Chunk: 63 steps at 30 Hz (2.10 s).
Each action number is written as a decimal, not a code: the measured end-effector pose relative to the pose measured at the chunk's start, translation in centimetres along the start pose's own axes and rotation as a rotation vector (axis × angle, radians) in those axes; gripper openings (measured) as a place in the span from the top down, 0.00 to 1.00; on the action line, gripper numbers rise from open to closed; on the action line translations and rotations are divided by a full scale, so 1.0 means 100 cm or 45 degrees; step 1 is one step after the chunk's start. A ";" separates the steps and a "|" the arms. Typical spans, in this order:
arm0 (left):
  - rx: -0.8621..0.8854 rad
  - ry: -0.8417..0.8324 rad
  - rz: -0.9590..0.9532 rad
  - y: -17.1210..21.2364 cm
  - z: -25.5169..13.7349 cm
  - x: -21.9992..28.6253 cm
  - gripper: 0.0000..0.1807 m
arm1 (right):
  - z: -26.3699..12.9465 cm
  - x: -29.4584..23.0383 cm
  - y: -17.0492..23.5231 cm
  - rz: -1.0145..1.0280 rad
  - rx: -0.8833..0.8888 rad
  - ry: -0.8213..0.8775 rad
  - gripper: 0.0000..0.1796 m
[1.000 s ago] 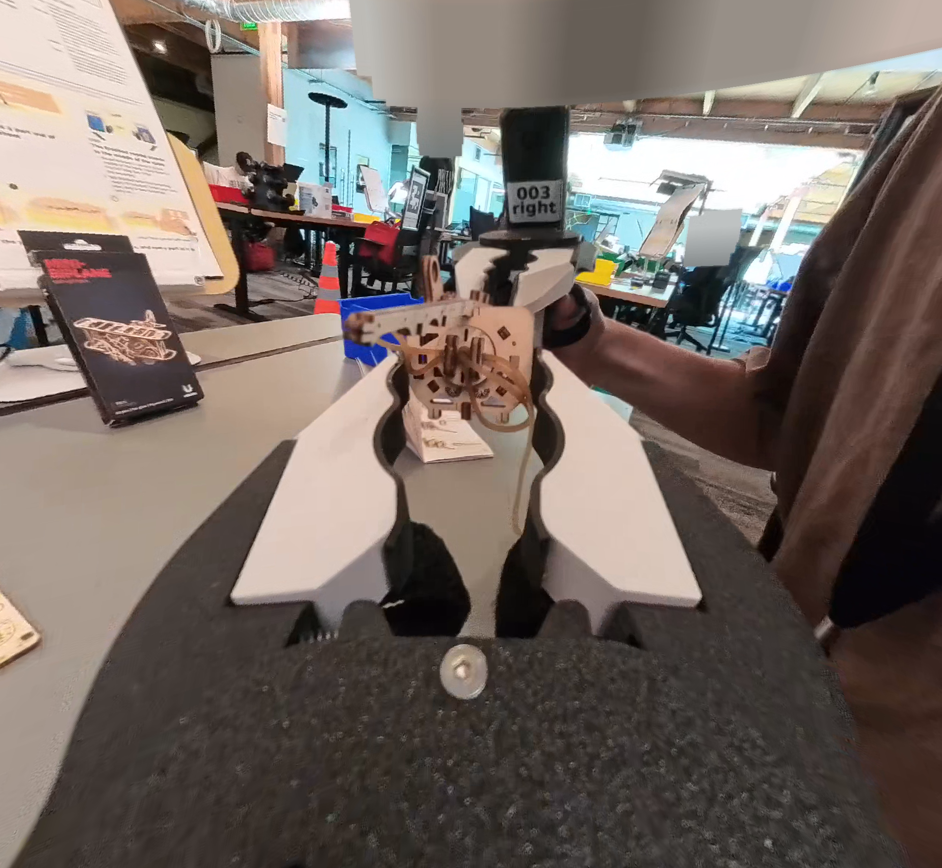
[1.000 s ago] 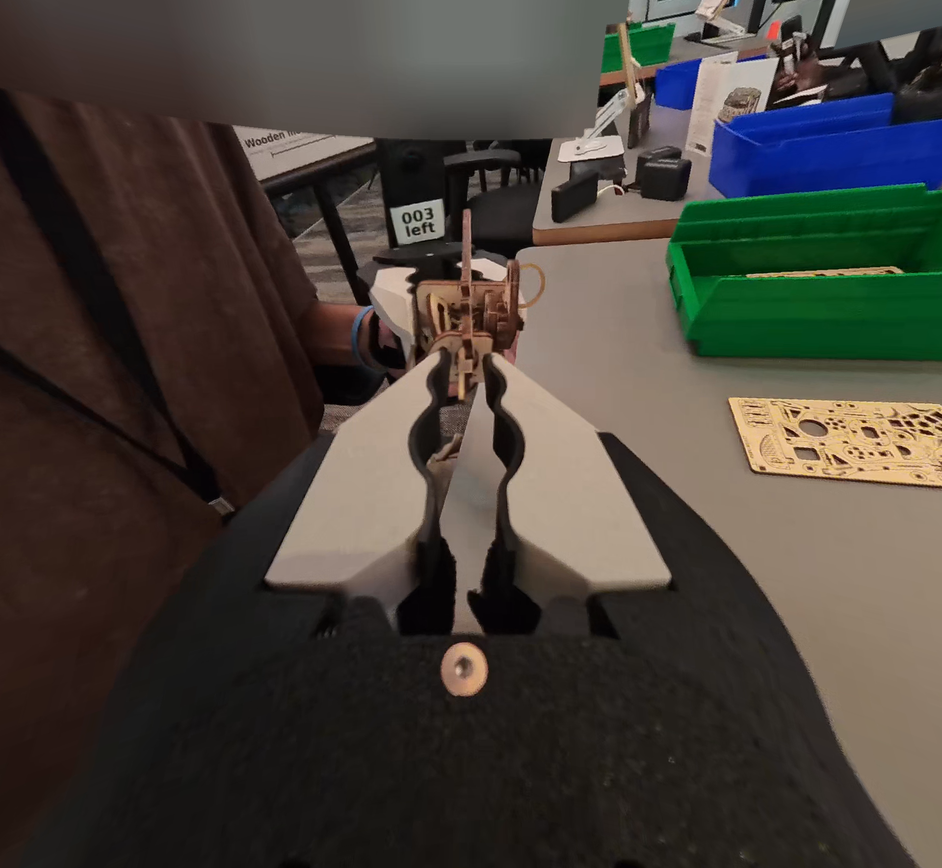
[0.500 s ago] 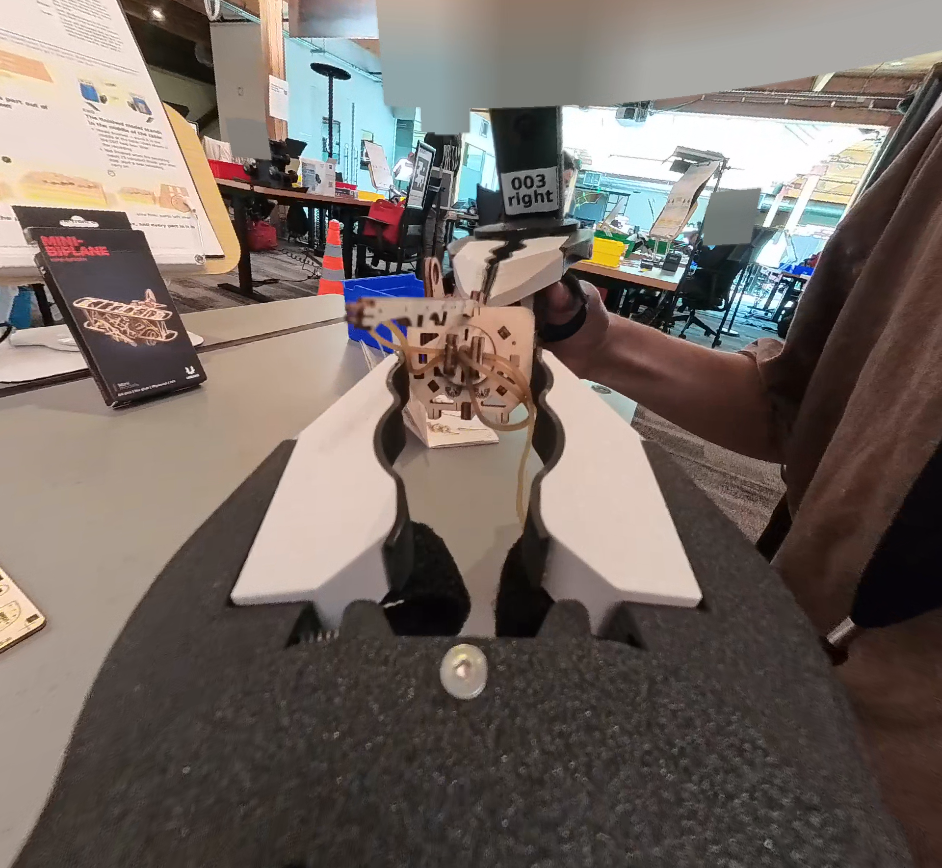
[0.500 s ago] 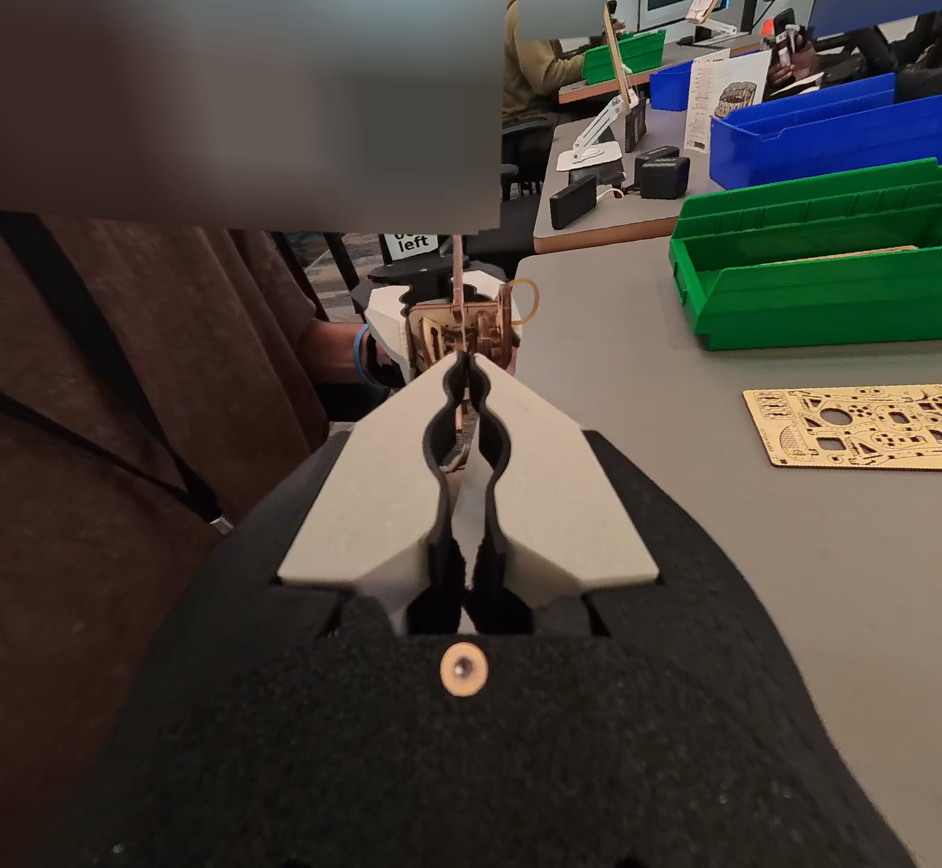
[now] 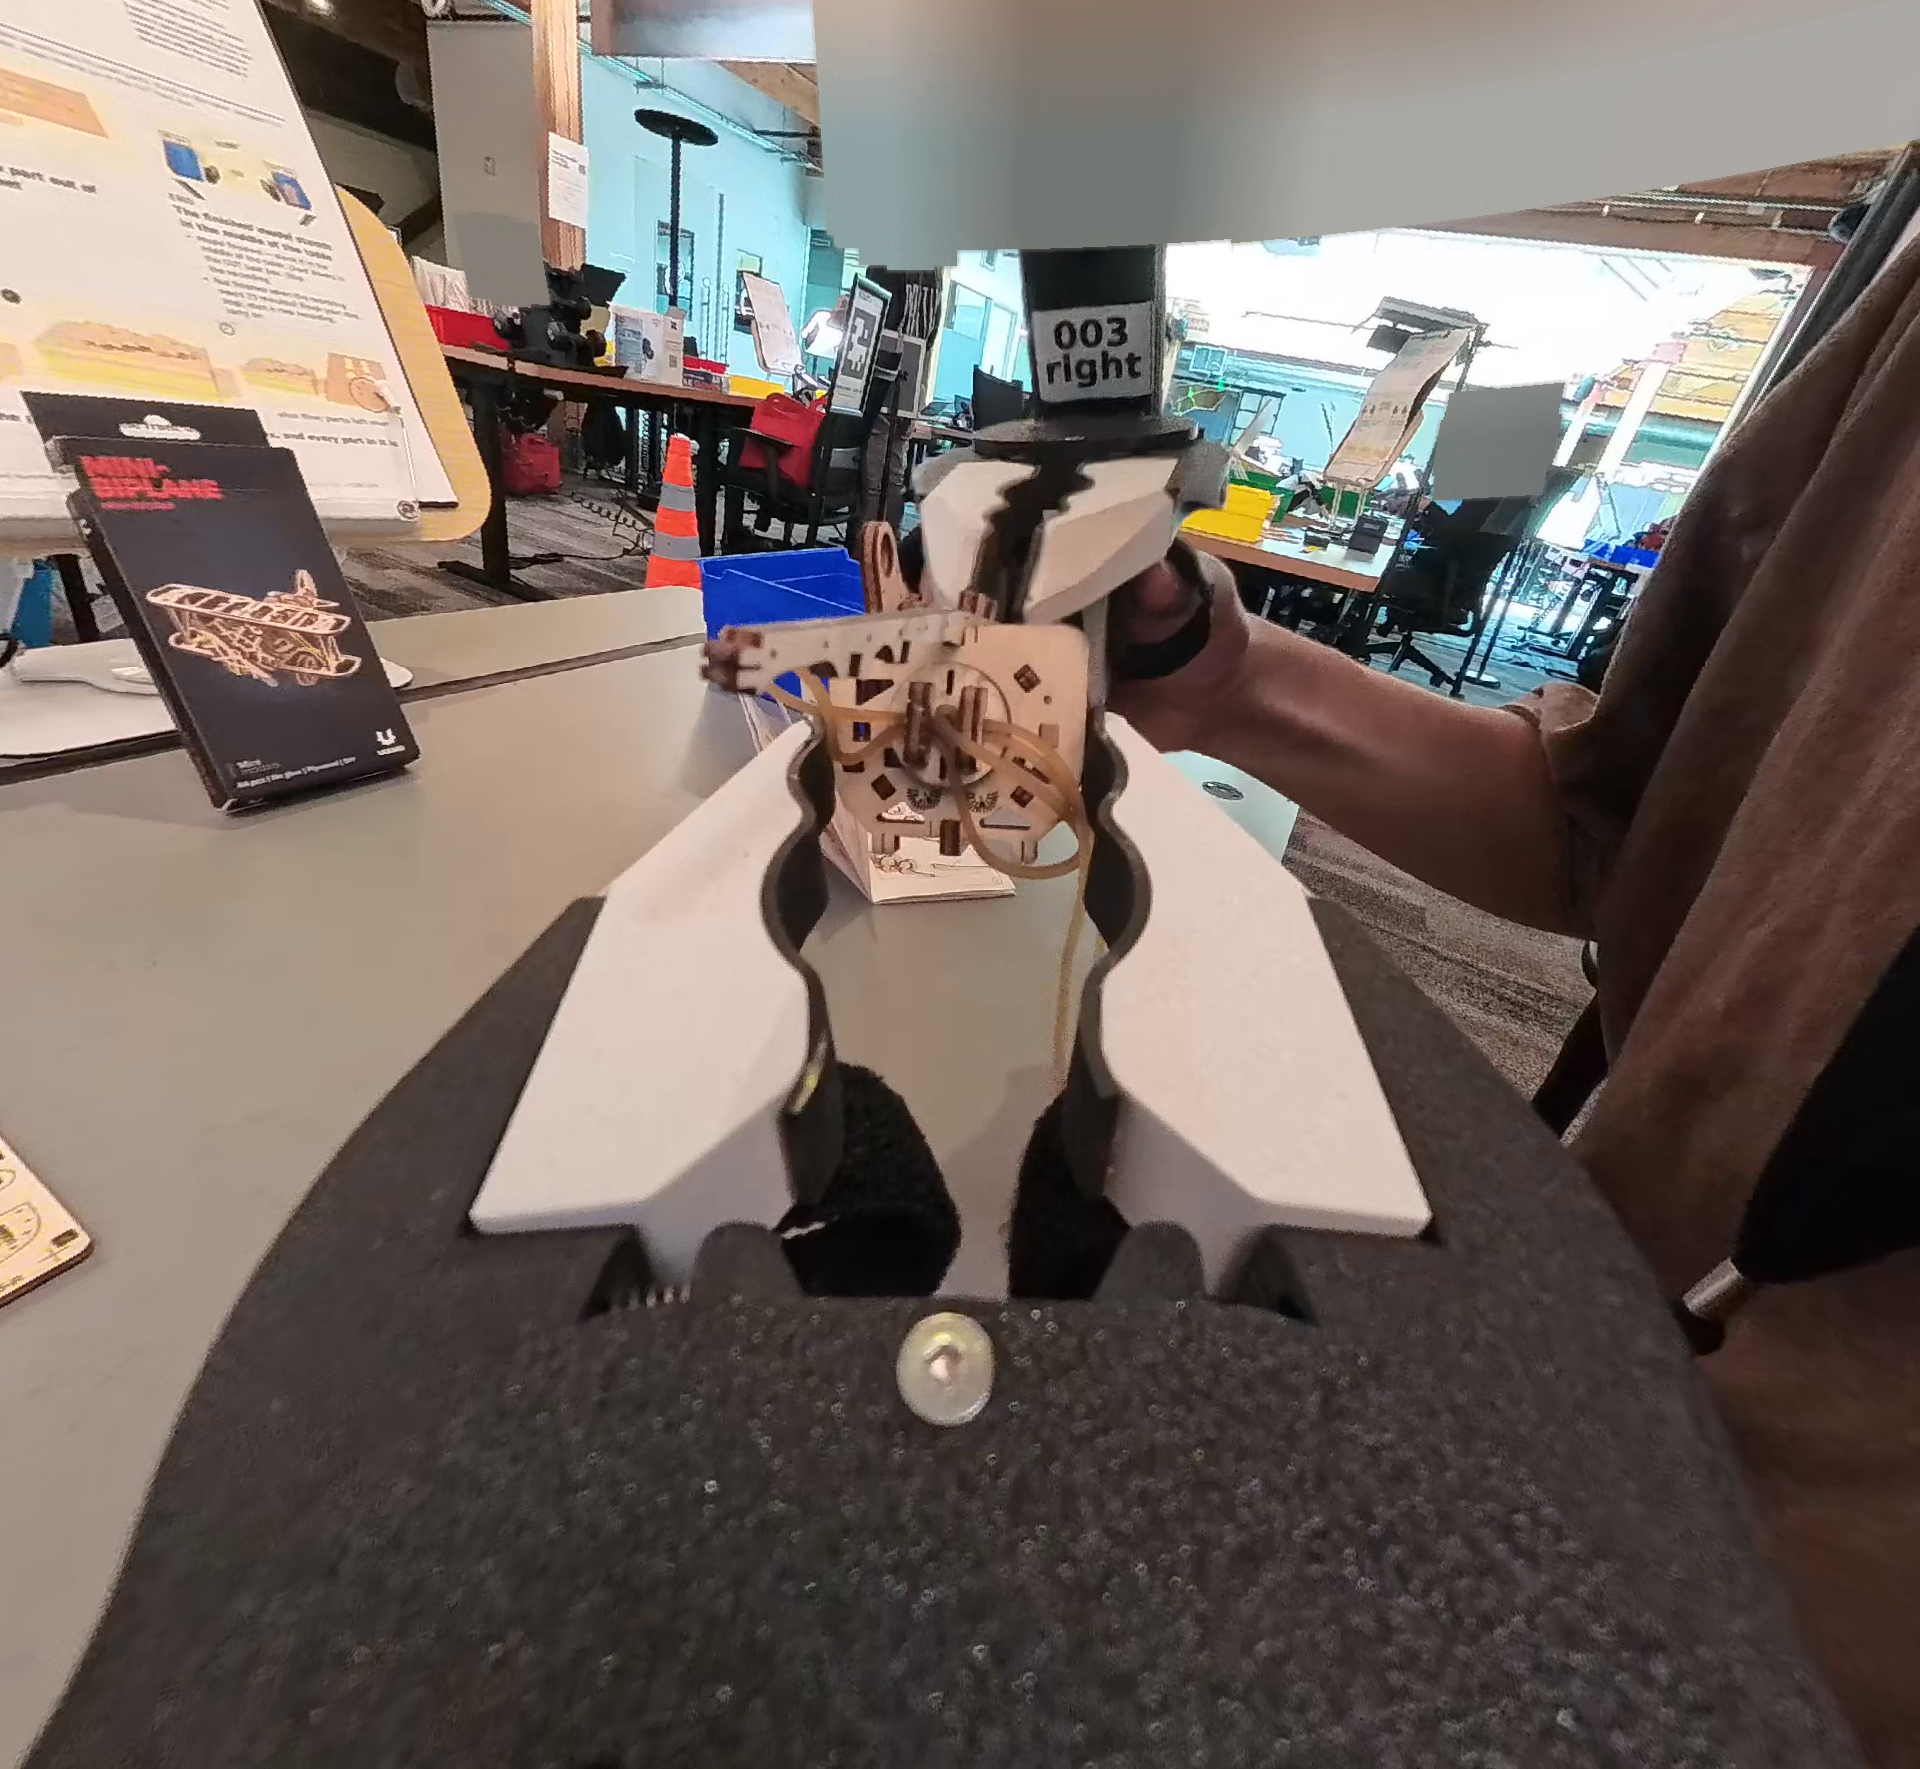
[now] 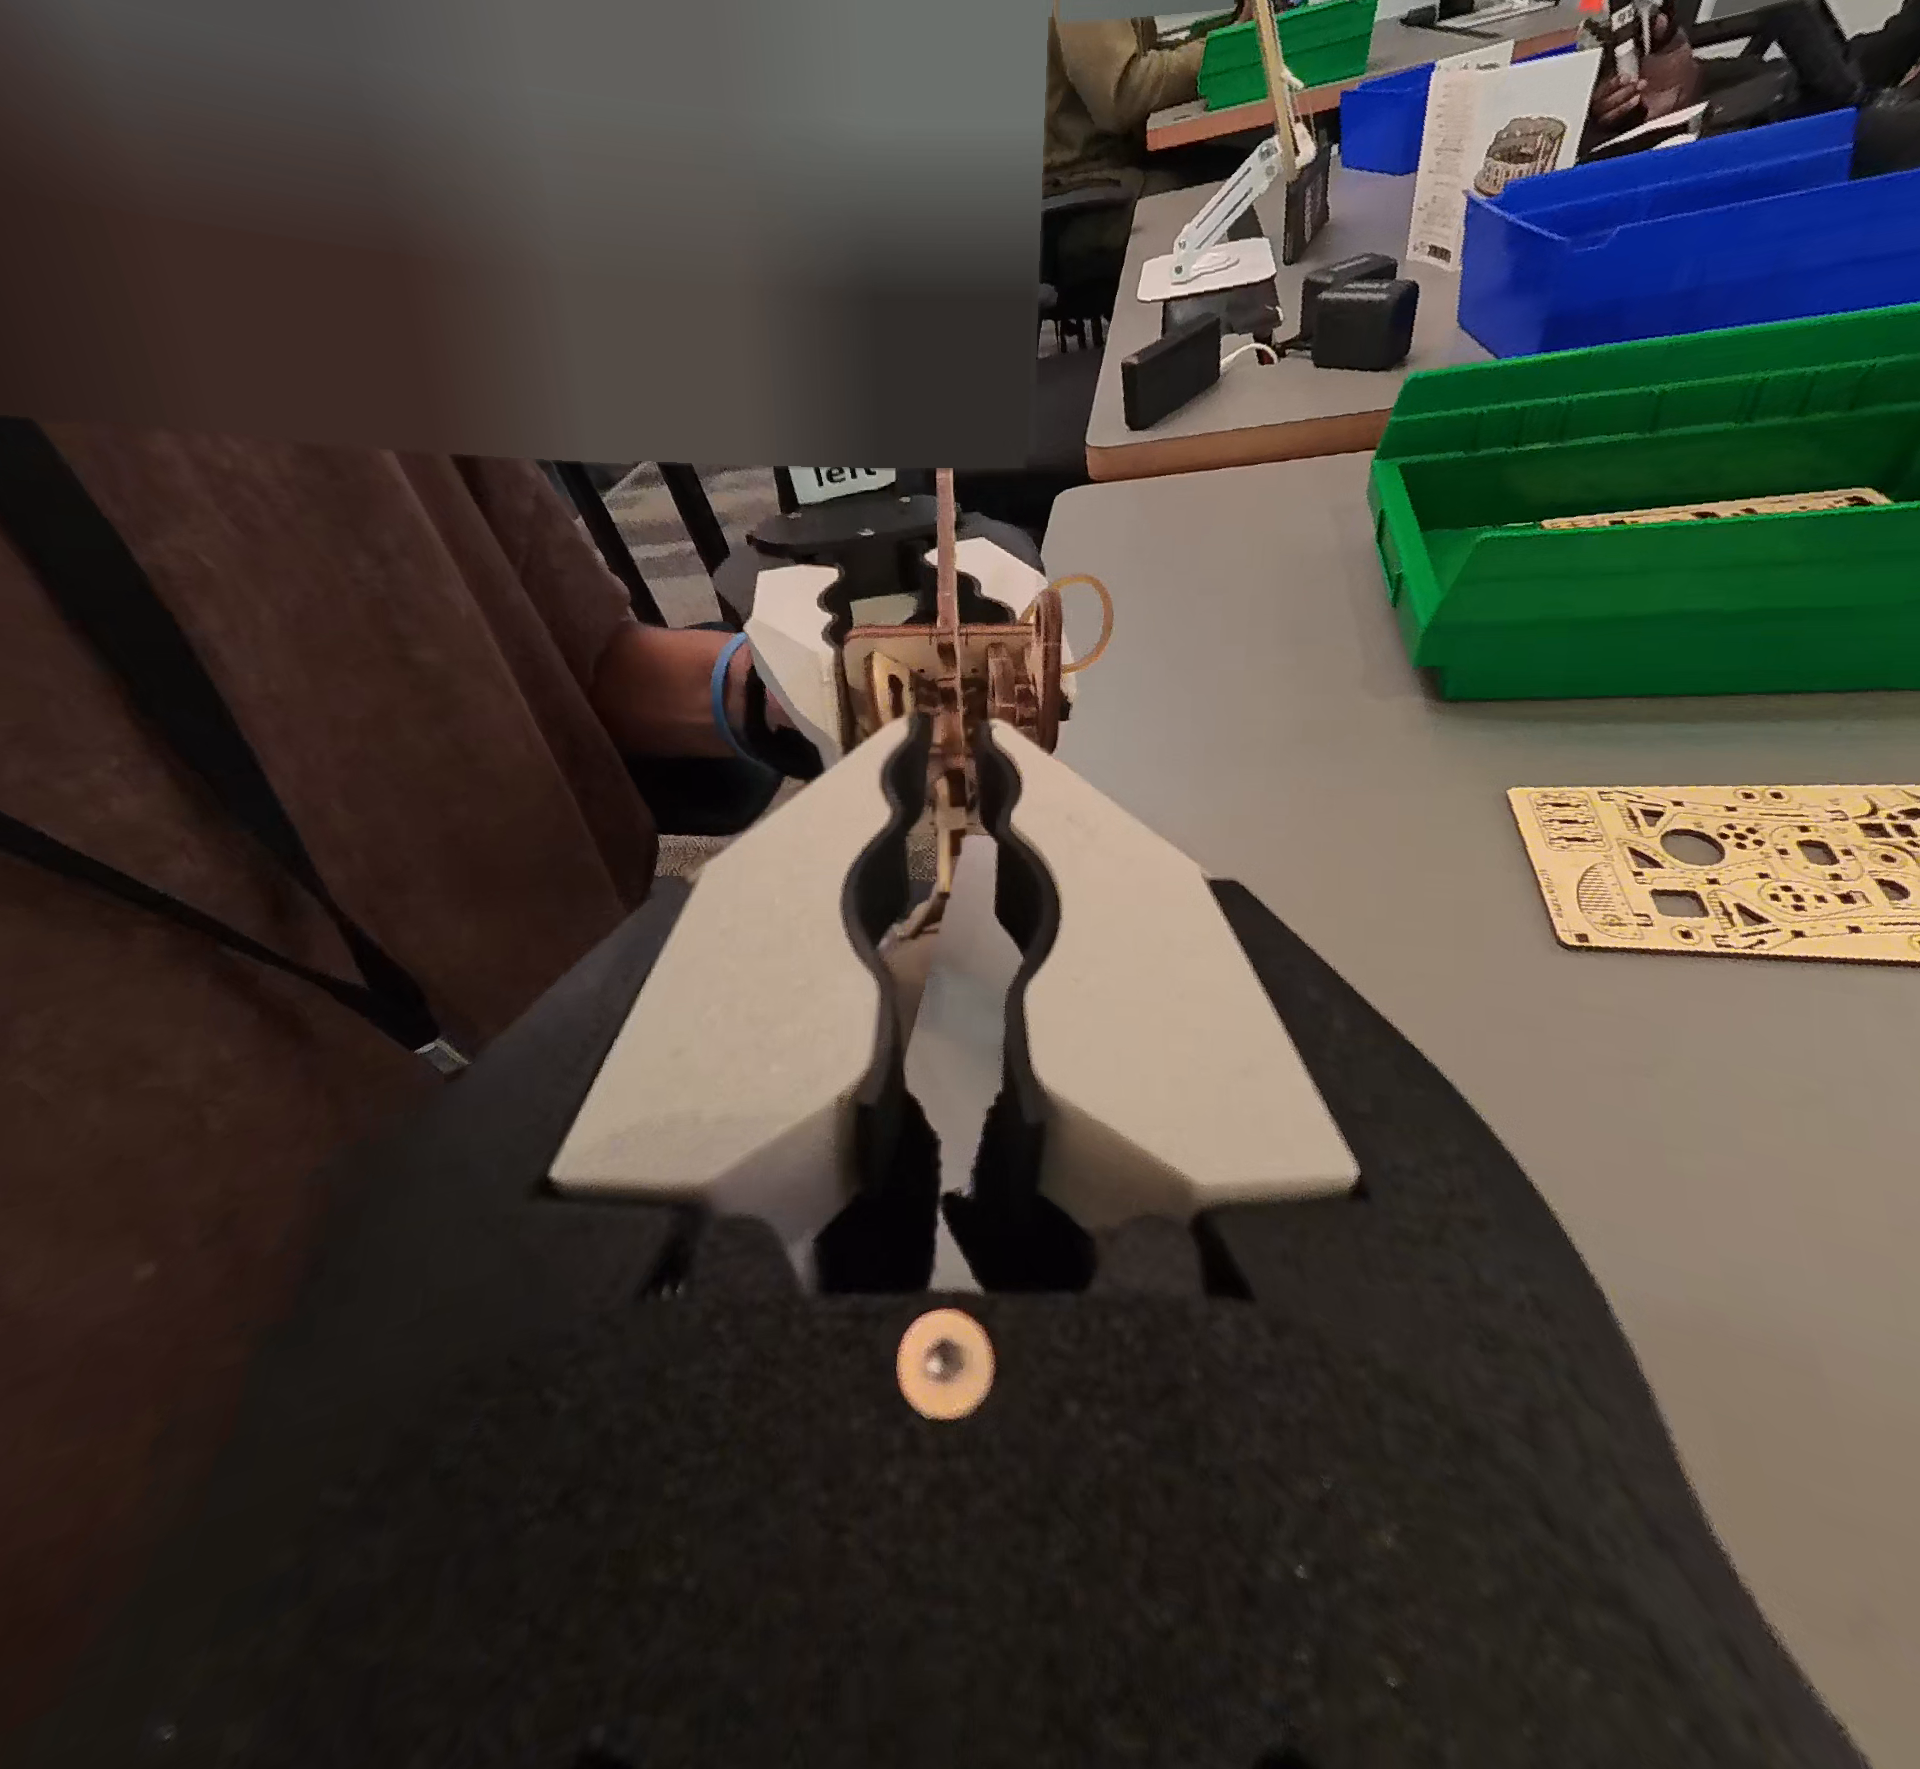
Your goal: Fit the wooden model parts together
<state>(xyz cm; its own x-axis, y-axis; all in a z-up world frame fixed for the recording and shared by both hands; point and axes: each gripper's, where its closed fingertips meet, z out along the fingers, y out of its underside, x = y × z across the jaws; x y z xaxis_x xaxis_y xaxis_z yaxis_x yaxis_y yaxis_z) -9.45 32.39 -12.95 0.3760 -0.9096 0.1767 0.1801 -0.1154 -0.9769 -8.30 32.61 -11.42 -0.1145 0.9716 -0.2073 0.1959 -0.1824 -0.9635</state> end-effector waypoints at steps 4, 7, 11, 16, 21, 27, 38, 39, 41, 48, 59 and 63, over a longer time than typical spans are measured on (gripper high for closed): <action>-0.001 0.004 0.003 0.000 0.000 0.001 0.75 | 0.001 0.000 0.002 0.039 -0.017 -0.025 0.99; 0.000 0.005 0.005 0.000 0.000 0.001 0.75 | 0.001 0.000 0.003 0.082 -0.018 -0.046 0.99; 0.008 0.010 -0.007 -0.001 0.001 0.001 0.75 | 0.000 0.000 0.004 0.089 -0.020 -0.047 0.99; 0.009 0.011 -0.012 -0.001 0.001 0.001 0.75 | -0.001 -0.001 0.003 0.062 -0.035 -0.033 0.99; 0.009 0.008 -0.009 -0.001 0.001 0.001 0.75 | -0.003 0.000 -0.001 0.052 -0.028 -0.020 0.96; 0.000 -0.001 0.000 0.000 0.001 0.000 0.75 | -0.002 -0.001 -0.011 0.005 -0.007 0.017 0.96; 0.009 0.006 -0.015 -0.001 0.001 0.001 0.75 | -0.002 -0.001 -0.006 0.013 -0.018 -0.001 0.99; 0.007 0.008 -0.015 -0.001 0.002 0.002 0.75 | -0.003 -0.001 -0.006 0.014 -0.006 -0.003 0.99; 0.011 0.012 -0.025 -0.001 0.002 0.002 0.75 | -0.004 -0.002 -0.007 0.013 0.019 -0.012 0.99; 0.051 0.016 -0.083 -0.006 0.001 0.001 0.75 | 0.000 -0.003 -0.001 0.030 0.044 -0.029 0.98; 0.026 0.007 -0.055 -0.003 0.002 0.001 0.75 | -0.007 0.000 -0.006 0.032 0.071 -0.004 0.97; 0.029 0.002 -0.053 -0.003 0.001 0.001 0.75 | -0.007 0.000 -0.004 0.061 0.074 -0.014 0.99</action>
<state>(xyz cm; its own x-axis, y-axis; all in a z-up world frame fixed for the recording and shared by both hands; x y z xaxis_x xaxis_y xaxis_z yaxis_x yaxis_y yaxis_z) -9.36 32.43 -12.61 0.3662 -0.9050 0.2167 0.2161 -0.1438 -0.9657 -7.71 32.79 -10.92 -0.1172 0.9598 -0.2550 0.1450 -0.2375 -0.9605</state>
